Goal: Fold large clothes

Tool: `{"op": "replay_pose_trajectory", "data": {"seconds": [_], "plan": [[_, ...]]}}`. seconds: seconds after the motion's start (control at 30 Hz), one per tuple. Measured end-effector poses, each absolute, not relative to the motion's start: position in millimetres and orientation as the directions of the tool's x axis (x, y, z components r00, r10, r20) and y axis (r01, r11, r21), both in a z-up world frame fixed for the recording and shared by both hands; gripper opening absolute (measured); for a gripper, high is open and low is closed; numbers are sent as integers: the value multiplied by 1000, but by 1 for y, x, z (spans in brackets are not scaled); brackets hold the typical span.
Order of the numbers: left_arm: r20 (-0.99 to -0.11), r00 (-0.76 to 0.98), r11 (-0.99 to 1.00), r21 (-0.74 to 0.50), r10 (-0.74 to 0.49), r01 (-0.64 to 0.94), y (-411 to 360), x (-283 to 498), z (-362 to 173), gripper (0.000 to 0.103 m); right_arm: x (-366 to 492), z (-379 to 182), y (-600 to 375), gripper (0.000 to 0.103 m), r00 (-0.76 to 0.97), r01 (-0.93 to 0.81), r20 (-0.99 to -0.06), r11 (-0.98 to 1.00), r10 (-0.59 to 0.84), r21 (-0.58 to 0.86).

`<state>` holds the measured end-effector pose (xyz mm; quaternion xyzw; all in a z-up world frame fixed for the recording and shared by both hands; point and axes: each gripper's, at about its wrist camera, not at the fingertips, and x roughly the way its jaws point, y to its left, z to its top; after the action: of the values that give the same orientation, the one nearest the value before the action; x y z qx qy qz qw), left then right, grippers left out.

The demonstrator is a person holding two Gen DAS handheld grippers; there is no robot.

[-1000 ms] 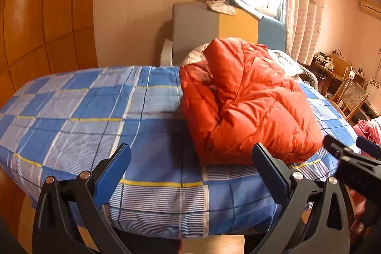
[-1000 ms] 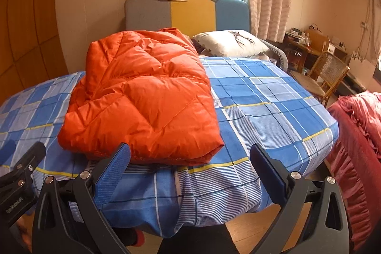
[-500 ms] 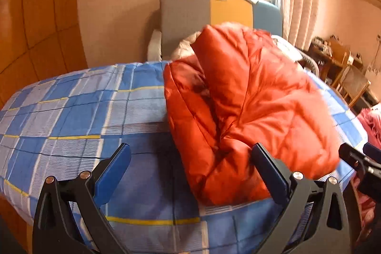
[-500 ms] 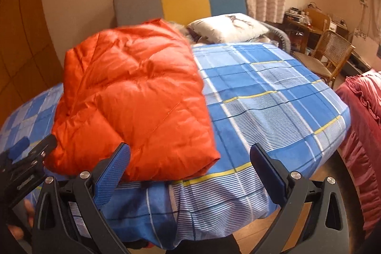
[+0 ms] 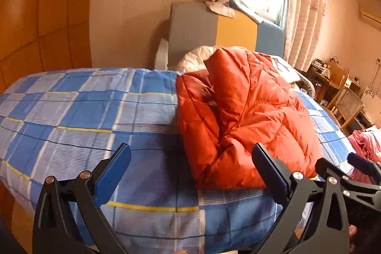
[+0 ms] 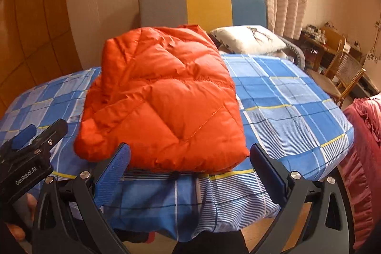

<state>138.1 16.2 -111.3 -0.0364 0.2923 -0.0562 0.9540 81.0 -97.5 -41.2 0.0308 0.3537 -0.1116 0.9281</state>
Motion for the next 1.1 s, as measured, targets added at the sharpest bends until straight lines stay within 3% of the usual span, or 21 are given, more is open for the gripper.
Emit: {"op": "replay_pose_trajectory", "data": {"seconds": [0.27,1.1], "plan": [[-534,838,994,-65,-112,92,12,110,-107,101,53,-29,-92,100,751,264,-623,964,-218,-19],[-510,848,988,-18,-143,155,-10,94,-89,101,43,-35,-111,100,741,311,-622,950,-251,-13]]}}
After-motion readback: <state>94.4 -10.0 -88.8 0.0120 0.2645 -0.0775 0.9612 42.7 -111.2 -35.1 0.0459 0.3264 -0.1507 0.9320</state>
